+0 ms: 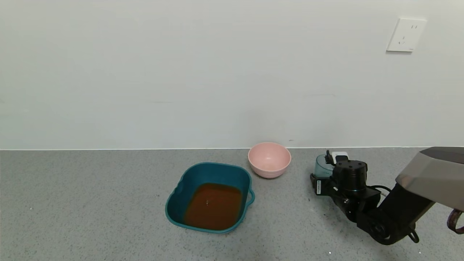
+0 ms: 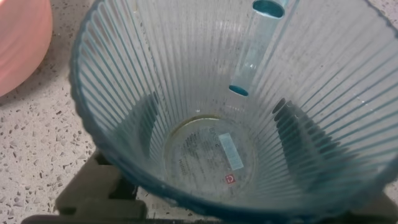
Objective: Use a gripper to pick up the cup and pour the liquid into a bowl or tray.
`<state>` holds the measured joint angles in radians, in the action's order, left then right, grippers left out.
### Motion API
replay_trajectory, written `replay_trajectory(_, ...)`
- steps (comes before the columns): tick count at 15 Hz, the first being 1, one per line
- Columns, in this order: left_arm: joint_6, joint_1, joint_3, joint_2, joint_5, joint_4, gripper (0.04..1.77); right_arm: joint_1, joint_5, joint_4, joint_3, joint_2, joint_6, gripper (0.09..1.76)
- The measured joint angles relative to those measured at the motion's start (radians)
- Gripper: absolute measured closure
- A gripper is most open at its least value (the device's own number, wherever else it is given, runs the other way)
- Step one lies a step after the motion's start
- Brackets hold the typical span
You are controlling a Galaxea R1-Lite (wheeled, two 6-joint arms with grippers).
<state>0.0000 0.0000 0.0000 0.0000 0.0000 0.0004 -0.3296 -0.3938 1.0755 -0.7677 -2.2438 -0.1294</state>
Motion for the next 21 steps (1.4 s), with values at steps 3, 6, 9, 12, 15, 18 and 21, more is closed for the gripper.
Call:
replay_trajectory(3,0.000,0.000,0.000,0.000,0.000,0.000,0.09,-0.003,0.000,0.000,0.003,0.001,0.000,0.33)
replay_trajectory(6,0.000,0.000,0.000,0.000,0.000,0.000,0.09,-0.006,0.000,-0.003,0.008,0.006,0.000,0.27)
replay_trajectory(9,0.000,0.001,0.000,0.000,0.000,0.000,0.09,-0.009,0.002,-0.010,0.012,0.023,-0.001,0.23)
replay_trajectory(12,0.000,0.000,0.000,0.000,0.000,0.000,0.09,-0.010,0.018,-0.025,0.028,0.053,-0.001,0.20)
replay_trajectory(15,0.000,0.000,0.000,0.000,0.000,0.000,0.09,-0.011,0.044,-0.128,0.059,0.130,-0.001,0.18)
replay_trajectory(18,0.000,0.000,0.000,0.000,0.000,0.000,0.09,-0.021,0.068,-0.253,0.100,0.265,-0.002,0.17)
replay_trajectory(21,0.000,0.000,0.000,0.000,0.000,0.000,0.09,-0.049,0.082,-0.428,0.132,0.446,-0.002,0.16)
